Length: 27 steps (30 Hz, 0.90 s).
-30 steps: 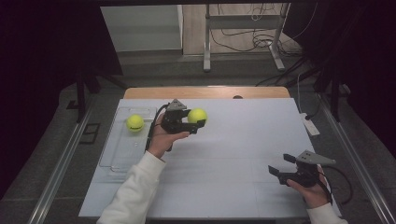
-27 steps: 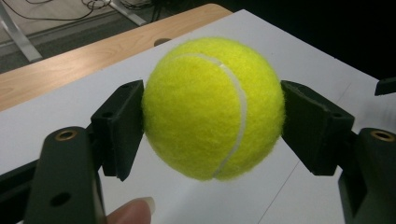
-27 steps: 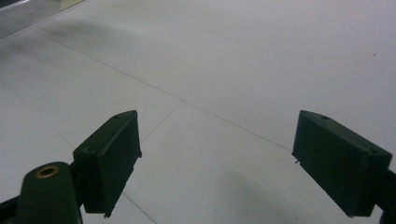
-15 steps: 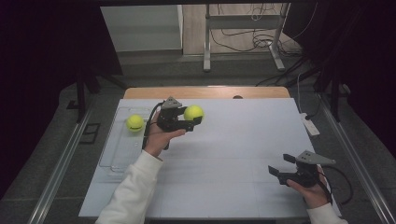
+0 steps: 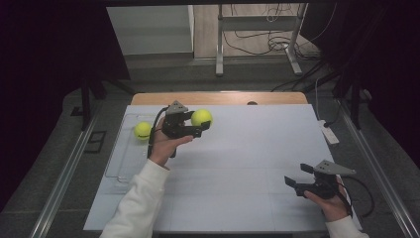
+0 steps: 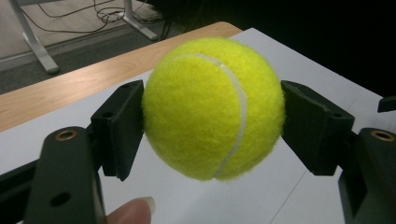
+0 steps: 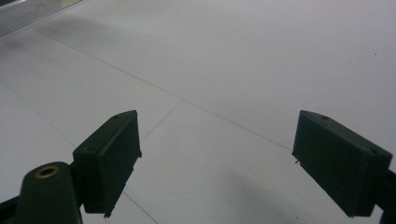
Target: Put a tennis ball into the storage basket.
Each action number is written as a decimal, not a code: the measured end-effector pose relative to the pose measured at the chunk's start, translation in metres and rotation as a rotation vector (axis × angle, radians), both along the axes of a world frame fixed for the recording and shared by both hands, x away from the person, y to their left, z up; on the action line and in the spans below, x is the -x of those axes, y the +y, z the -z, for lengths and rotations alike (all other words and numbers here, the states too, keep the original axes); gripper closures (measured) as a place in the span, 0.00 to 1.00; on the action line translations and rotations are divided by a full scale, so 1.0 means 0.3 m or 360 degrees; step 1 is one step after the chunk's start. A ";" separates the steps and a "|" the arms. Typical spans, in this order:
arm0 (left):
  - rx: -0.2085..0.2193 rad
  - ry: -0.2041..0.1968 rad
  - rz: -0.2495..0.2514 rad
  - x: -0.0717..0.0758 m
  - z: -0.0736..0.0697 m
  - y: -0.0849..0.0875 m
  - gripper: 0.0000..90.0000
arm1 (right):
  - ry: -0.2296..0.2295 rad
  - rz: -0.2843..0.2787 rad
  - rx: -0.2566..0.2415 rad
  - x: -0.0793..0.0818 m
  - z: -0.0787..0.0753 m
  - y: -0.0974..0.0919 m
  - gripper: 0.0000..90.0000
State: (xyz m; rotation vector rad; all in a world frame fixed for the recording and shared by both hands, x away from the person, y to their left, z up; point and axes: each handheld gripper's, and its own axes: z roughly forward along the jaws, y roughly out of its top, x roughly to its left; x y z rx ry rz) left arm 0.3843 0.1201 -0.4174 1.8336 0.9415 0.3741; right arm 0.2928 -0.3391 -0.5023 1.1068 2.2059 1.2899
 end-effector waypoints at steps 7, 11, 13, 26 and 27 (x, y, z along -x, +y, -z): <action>0.0014 -0.0007 -0.0026 0.002 -0.011 0.023 0.30 | 0.0000 0.0000 0.0002 0.001 -0.001 -0.001 0.17; 0.0030 -0.0012 -0.0048 0.002 -0.016 0.038 0.30 | 0.0000 0.0000 -0.0002 0.000 -0.001 -0.001 0.17; 0.0032 -0.0014 -0.0060 0.003 -0.018 0.044 0.30 | 0.0000 0.0002 -0.0004 0.001 -0.001 -0.001 0.17; 0.0039 -0.0047 -0.0114 0.009 -0.034 0.075 0.30 | -0.0001 0.0000 0.0001 0.001 0.000 -0.001 0.17; 0.0040 -0.0047 -0.0114 0.009 -0.035 0.076 0.30 | -0.0001 0.0001 0.0001 0.000 0.000 -0.001 0.17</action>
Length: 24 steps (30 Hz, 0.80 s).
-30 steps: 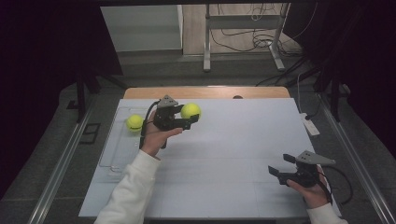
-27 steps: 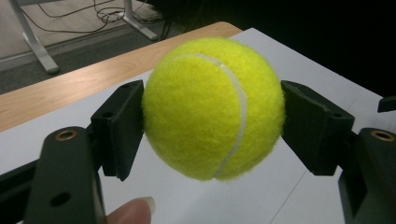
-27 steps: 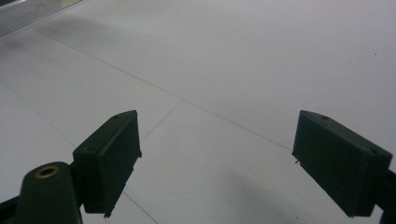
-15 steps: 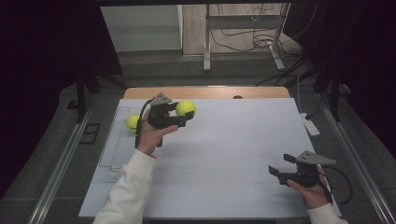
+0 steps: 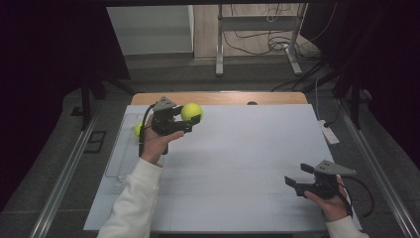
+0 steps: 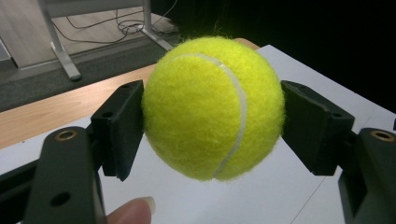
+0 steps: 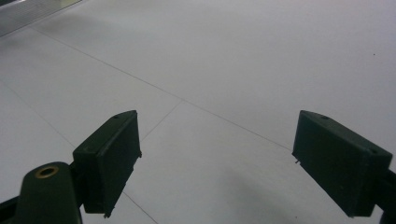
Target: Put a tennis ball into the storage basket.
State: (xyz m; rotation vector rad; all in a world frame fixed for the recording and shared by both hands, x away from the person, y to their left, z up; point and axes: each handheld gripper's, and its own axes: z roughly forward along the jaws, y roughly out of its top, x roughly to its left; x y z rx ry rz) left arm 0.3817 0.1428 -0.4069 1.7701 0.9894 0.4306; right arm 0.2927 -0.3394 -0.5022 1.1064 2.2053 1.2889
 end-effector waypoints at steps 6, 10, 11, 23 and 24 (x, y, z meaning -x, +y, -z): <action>-0.0002 -0.0006 -0.0013 0.001 -0.004 0.009 0.30 | -0.0002 0.0000 0.0002 0.000 0.000 0.000 0.17; 0.0005 -0.0001 -0.0032 0.000 -0.005 0.018 0.30 | -0.0001 0.0000 0.0007 0.000 0.000 0.000 0.17; 0.0001 -0.0002 -0.0033 0.000 -0.005 0.018 0.30 | -0.0001 0.0000 0.0008 0.000 0.000 0.000 0.17; 0.0010 -0.0017 -0.0086 0.003 -0.014 0.052 0.30 | -0.0002 0.0000 0.0004 0.000 0.001 0.000 0.17; 0.0013 -0.0016 -0.0091 0.004 -0.015 0.057 0.30 | -0.0001 -0.0001 0.0005 0.000 0.001 0.000 0.17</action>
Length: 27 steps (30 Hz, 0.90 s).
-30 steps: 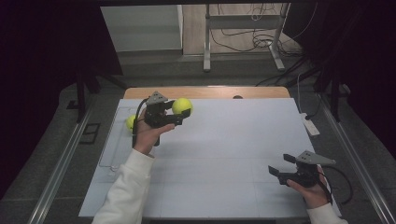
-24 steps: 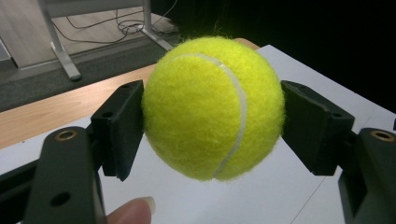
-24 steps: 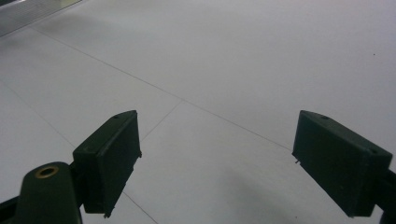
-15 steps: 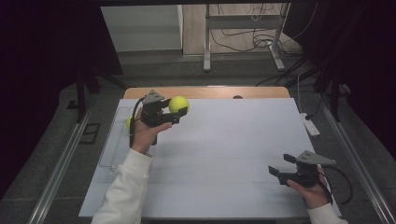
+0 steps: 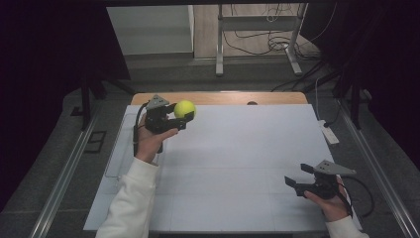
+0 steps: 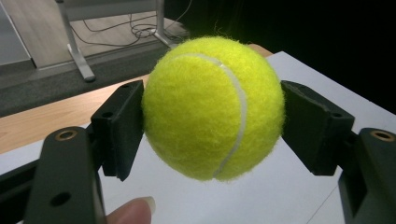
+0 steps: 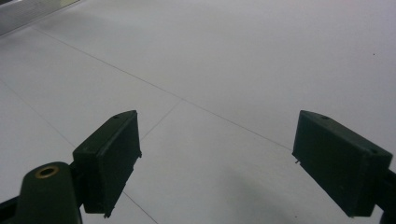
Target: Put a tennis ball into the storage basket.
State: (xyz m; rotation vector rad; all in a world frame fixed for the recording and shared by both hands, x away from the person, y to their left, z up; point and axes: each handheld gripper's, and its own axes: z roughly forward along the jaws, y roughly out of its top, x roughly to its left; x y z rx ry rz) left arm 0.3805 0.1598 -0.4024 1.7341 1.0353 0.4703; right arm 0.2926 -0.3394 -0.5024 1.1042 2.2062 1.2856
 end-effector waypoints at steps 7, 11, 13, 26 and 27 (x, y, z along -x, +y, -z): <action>0.0004 -0.0003 -0.0019 0.002 -0.004 0.015 0.30 | 0.0000 0.0001 0.0005 0.000 0.000 0.000 0.17; 0.0006 -0.0002 -0.0020 0.002 -0.004 0.019 0.30 | -0.0001 0.0001 0.0006 0.000 0.000 0.000 0.17; 0.0007 -0.0002 -0.0027 0.002 -0.004 0.022 0.30 | -0.0001 0.0001 0.0005 0.000 0.000 0.000 0.17; -0.0006 0.0019 -0.0080 -0.005 0.004 0.054 0.30 | -0.0001 0.0001 0.0006 0.000 0.000 0.000 0.17; -0.0007 0.0022 -0.0083 -0.006 0.005 0.056 0.30 | -0.0001 0.0001 0.0007 0.000 0.000 0.000 0.17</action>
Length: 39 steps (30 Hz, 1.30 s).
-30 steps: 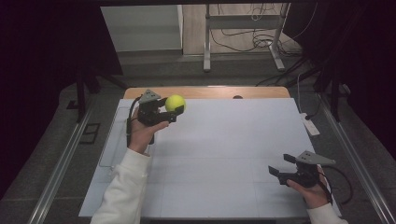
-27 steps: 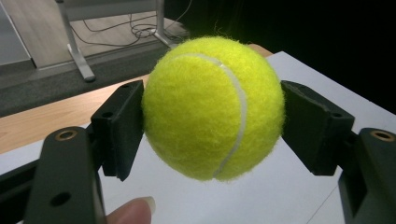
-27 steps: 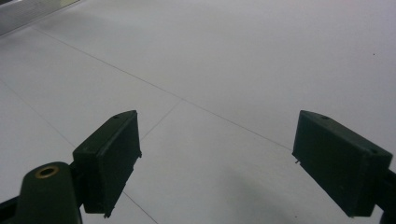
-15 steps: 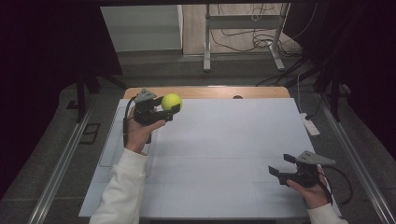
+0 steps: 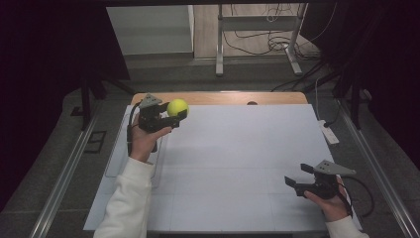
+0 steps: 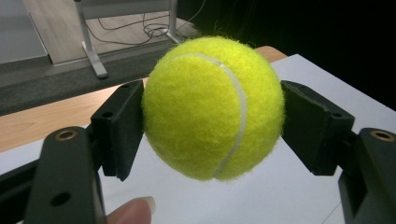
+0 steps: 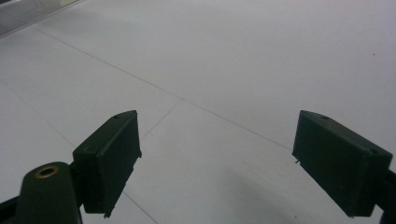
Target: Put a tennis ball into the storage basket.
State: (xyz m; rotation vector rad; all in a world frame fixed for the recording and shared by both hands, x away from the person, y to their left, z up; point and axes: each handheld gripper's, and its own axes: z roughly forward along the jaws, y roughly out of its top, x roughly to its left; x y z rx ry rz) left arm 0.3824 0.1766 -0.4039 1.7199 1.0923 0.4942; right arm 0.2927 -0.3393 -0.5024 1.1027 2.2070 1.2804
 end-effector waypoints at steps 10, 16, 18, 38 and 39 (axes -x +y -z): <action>-0.0020 0.0022 -0.0044 -0.005 0.011 0.021 0.30 | 0.0000 -0.0001 -0.0001 0.000 0.000 -0.001 0.17; -0.0018 0.0026 -0.0059 -0.004 0.013 0.033 0.30 | 0.0000 -0.0002 -0.0005 0.000 0.000 0.000 0.17; -0.0022 0.0028 -0.0063 -0.003 0.012 0.035 0.30 | 0.0001 -0.0001 -0.0005 0.000 0.000 -0.001 0.17; -0.0019 0.0031 -0.0119 0.012 0.007 0.092 0.30 | 0.0001 -0.0001 0.0001 0.000 0.001 0.001 0.17; -0.0019 0.0032 -0.0125 0.012 0.007 0.099 0.30 | 0.0001 -0.0001 0.0002 0.000 0.001 0.001 0.17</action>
